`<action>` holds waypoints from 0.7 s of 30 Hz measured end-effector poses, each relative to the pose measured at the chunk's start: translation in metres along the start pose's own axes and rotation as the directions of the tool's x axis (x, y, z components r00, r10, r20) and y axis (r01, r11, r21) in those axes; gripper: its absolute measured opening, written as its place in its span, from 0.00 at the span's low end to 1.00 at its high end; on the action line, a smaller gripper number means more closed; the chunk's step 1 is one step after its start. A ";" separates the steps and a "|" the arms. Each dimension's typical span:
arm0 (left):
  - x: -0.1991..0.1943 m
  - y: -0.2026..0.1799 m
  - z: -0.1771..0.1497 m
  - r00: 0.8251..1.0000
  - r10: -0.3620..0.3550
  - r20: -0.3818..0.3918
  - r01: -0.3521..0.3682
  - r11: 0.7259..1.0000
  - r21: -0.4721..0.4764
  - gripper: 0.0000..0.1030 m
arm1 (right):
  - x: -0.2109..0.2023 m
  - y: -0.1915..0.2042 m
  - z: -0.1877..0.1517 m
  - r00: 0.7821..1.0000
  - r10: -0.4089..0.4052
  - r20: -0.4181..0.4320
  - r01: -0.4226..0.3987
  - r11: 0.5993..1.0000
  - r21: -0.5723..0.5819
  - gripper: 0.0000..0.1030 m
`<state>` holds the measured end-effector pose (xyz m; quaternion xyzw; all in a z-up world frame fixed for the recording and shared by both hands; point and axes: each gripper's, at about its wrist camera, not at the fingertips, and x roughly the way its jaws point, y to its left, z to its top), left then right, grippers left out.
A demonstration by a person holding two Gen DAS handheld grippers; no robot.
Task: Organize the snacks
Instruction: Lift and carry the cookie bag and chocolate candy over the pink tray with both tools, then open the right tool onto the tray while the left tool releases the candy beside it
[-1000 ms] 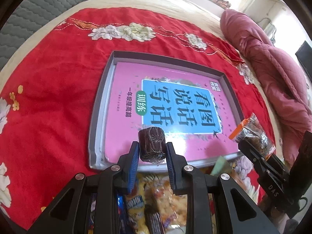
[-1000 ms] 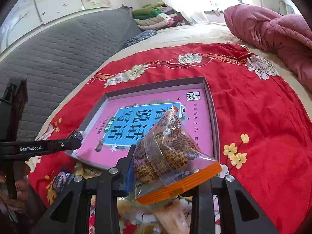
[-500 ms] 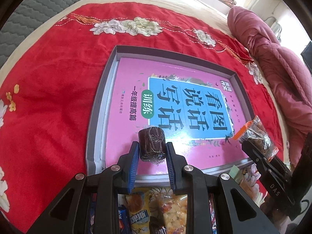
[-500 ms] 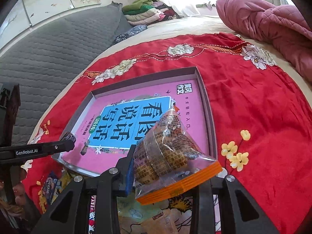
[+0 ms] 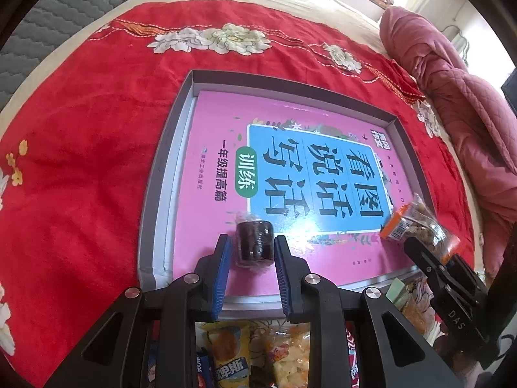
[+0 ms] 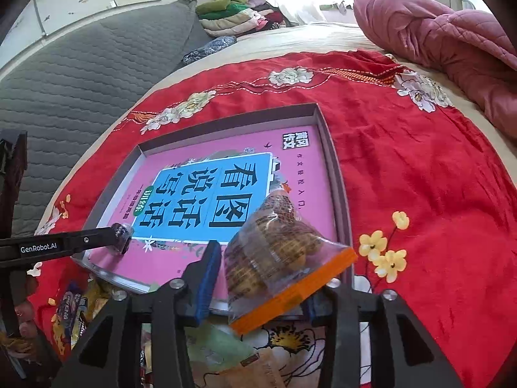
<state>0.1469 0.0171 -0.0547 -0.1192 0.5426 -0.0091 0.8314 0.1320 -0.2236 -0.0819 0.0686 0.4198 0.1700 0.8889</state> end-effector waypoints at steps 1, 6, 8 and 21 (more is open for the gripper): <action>0.000 0.000 0.000 1.000 0.001 -0.001 -0.001 1.000 0.001 0.27 | -0.001 -0.001 0.000 1.000 -0.005 0.003 0.005 1.000 0.001 0.45; 0.000 0.001 -0.001 1.000 -0.001 -0.002 0.001 1.000 0.001 0.27 | -0.005 -0.003 0.000 1.000 -0.014 0.011 0.014 1.000 0.007 0.45; 0.000 0.001 0.000 1.000 0.000 -0.001 0.000 1.000 0.000 0.27 | -0.006 -0.005 -0.001 1.000 -0.017 0.010 0.016 1.000 0.011 0.46; -0.003 0.004 -0.003 1.000 -0.007 -0.004 0.007 1.000 -0.009 0.27 | -0.017 -0.006 -0.003 0.999 -0.024 0.036 0.023 1.000 0.012 0.50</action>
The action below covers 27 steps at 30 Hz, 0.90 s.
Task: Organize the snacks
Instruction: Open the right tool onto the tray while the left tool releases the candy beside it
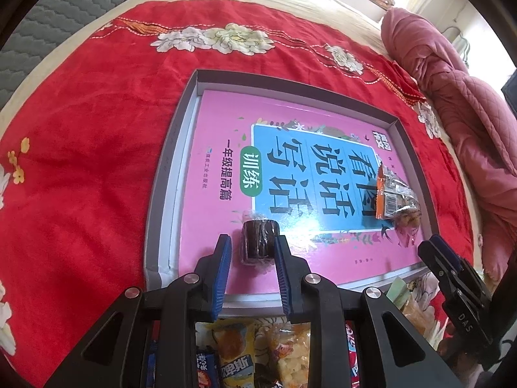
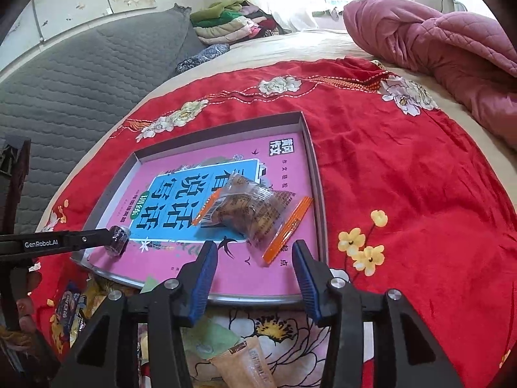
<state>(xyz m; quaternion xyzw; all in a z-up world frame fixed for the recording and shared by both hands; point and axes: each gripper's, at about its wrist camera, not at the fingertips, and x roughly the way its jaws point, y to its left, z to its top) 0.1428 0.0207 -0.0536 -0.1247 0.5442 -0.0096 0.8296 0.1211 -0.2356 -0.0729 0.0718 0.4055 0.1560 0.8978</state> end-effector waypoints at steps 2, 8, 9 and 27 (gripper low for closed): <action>-0.001 0.001 0.000 1.000 -0.008 -0.001 0.008 1.000 -0.004 0.28 | -0.002 0.001 0.000 1.000 -0.002 0.006 0.002 1.000 -0.003 0.54; -0.005 0.000 0.000 1.000 -0.013 0.003 0.013 1.000 -0.004 0.34 | -0.006 0.005 0.000 1.000 -0.001 0.019 0.002 1.000 -0.025 0.55; -0.006 0.000 0.000 1.000 -0.012 0.004 0.012 1.000 -0.004 0.36 | -0.006 0.005 0.000 1.000 -0.002 0.021 0.003 1.000 -0.027 0.56; -0.038 0.009 0.000 0.999 -0.038 0.038 0.039 0.999 -0.019 0.45 | -0.023 0.009 -0.001 0.998 -0.010 0.064 0.013 0.999 -0.048 0.71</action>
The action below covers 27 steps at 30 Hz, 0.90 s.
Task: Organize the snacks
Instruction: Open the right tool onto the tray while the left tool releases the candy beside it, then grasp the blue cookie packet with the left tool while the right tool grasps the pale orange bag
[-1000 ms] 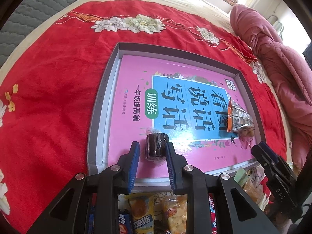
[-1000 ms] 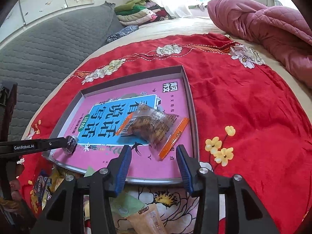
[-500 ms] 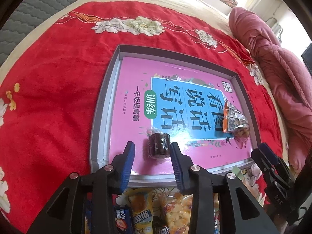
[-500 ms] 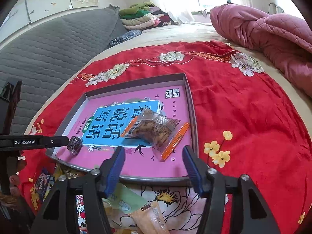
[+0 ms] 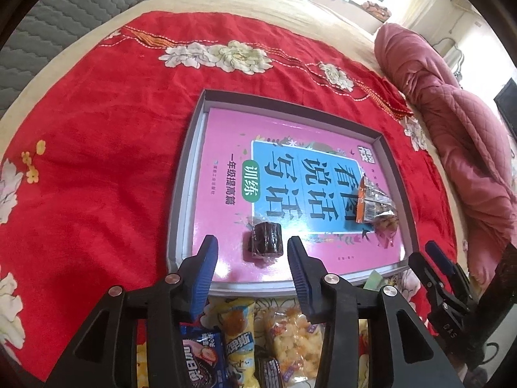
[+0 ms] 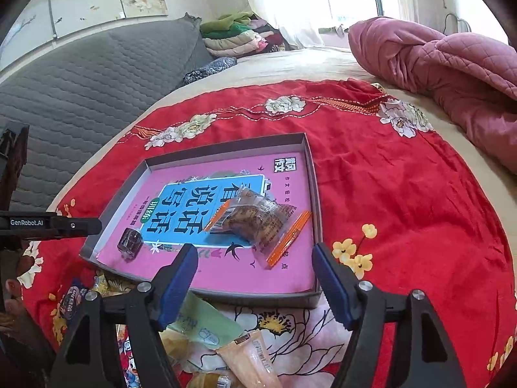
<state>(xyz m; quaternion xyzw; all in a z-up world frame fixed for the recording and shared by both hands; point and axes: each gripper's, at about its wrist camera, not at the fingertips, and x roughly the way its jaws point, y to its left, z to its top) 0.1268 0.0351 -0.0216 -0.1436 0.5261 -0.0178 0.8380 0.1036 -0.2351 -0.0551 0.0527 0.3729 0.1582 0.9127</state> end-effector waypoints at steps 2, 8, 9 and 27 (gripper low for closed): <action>-0.003 0.002 0.000 1.000 0.000 0.002 0.000 1.000 -0.001 0.45 | -0.002 0.000 0.000 1.000 0.000 0.004 0.000 1.000 0.000 0.71; -0.014 0.009 -0.003 1.000 -0.002 0.007 0.002 1.000 -0.010 0.45 | -0.007 0.000 0.000 1.000 -0.002 0.011 0.002 1.000 0.000 0.71; -0.016 0.009 -0.003 1.000 -0.001 0.008 0.001 1.000 -0.010 0.45 | -0.008 0.000 0.000 1.000 -0.003 0.012 0.003 1.000 0.001 0.71; -0.034 0.020 -0.017 1.000 -0.015 0.001 0.015 1.000 -0.003 0.51 | -0.035 0.007 -0.009 1.000 0.008 0.029 -0.008 1.000 0.010 0.71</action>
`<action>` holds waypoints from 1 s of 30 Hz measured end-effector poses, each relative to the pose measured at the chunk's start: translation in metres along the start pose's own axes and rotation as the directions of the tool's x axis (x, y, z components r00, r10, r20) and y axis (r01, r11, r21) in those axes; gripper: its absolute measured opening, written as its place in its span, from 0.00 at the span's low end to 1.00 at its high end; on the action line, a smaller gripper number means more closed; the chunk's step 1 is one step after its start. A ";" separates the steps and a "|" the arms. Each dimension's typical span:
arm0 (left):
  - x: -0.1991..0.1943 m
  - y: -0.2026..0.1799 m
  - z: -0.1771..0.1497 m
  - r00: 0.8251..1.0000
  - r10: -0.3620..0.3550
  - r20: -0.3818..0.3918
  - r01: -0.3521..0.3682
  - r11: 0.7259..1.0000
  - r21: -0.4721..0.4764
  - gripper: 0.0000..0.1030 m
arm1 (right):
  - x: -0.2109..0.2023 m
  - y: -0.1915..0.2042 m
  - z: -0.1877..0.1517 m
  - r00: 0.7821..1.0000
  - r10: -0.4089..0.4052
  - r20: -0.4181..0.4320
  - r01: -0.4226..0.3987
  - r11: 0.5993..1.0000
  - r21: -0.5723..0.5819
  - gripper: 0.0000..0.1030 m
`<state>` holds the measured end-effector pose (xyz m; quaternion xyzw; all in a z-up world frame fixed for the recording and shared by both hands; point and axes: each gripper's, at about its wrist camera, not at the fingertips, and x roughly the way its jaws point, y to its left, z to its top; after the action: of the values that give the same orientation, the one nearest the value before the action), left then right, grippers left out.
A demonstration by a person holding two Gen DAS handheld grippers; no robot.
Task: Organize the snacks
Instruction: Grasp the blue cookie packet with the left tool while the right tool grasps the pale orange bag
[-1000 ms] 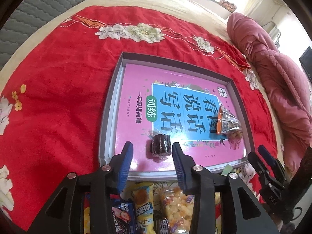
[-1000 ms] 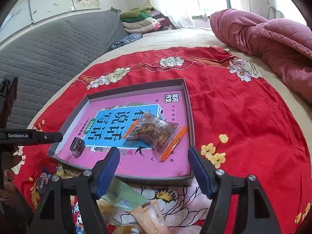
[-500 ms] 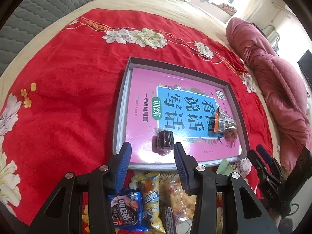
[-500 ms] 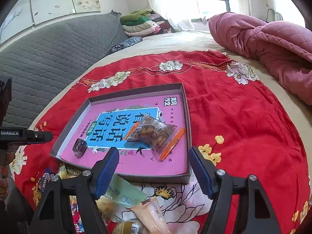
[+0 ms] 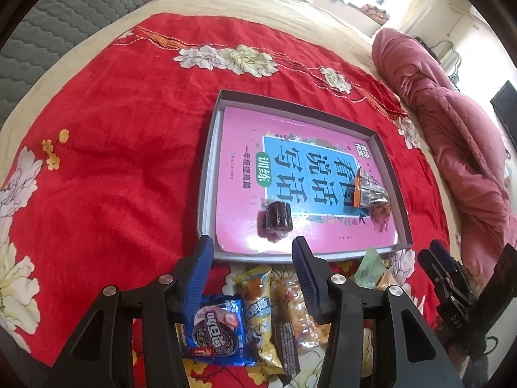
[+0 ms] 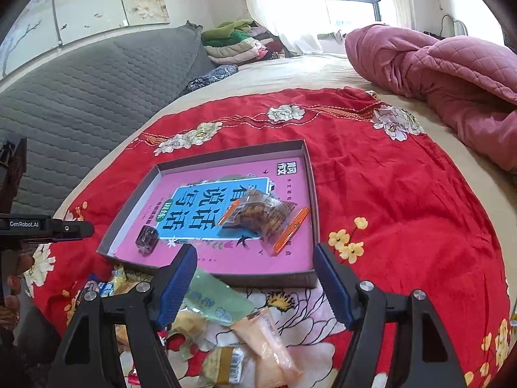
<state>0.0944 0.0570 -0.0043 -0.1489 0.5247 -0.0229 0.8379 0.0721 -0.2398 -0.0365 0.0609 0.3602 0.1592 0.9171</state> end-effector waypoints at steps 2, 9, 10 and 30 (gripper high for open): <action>-0.001 0.002 -0.002 1.000 0.000 0.000 0.000 1.000 0.000 0.51 | -0.003 0.000 -0.002 1.000 -0.006 0.001 0.006 1.000 -0.001 0.71; -0.006 0.003 -0.007 1.000 0.006 -0.001 -0.006 1.000 0.011 0.52 | -0.015 -0.020 -0.002 0.999 -0.040 0.019 0.039 0.996 0.086 0.72; -0.006 0.004 -0.008 1.000 0.004 -0.002 -0.004 1.000 0.011 0.52 | -0.016 -0.023 -0.003 0.999 -0.044 0.017 0.042 0.995 0.092 0.72; -0.006 0.020 -0.028 0.999 0.028 -0.039 -0.027 1.000 0.016 0.52 | -0.023 -0.008 -0.025 0.997 -0.020 -0.071 0.022 1.000 0.021 0.72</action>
<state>0.0647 0.0713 -0.0157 -0.1346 0.5429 -0.0185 0.8287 0.0410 -0.2551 -0.0417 0.0616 0.3946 0.1476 0.9048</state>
